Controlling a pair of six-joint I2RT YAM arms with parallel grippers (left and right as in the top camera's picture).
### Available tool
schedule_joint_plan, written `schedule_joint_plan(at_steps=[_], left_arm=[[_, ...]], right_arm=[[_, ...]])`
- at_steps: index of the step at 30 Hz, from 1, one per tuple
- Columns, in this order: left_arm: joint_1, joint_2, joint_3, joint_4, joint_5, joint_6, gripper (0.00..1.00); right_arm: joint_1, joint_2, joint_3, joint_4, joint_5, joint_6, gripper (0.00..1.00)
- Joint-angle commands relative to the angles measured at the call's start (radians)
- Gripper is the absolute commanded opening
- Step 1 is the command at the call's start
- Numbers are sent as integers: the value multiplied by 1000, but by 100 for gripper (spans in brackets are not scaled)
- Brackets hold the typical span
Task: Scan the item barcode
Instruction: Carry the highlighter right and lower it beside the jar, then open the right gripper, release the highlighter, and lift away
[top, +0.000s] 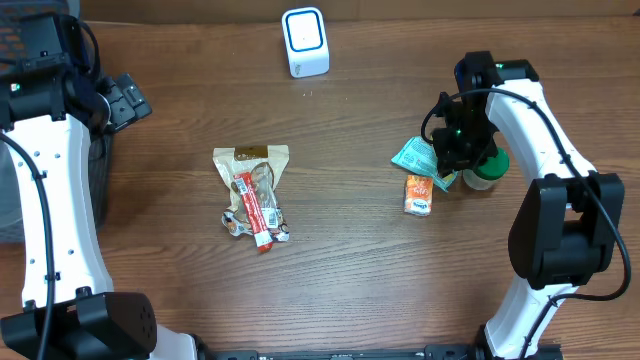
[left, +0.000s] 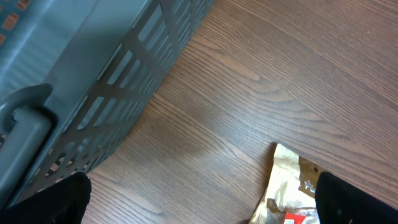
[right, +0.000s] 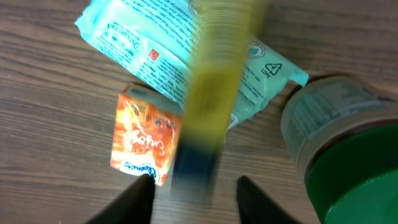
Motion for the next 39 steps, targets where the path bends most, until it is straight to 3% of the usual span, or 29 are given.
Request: schedule_joint_plan(at_steps=[1, 11, 13, 14, 15, 39], left_arm=[[-2, -18, 19, 2, -6, 11, 100], [-2, -18, 19, 2, -6, 11, 100], [-2, -18, 19, 2, -6, 11, 100], [-2, -18, 19, 2, -6, 11, 100], [-2, -18, 19, 2, -6, 11, 100], [-2, -18, 19, 2, -6, 11, 100]], right_arm=[[2, -9, -3, 10, -10, 5, 63], [37, -11, -3, 63, -89, 129, 61], [55, -11, -3, 79, -120, 148, 66], [61, -11, -3, 85, -124, 158, 75], [69, -10, -3, 92, -125, 166, 100], [76, -10, -3, 335, -125, 166, 100]])
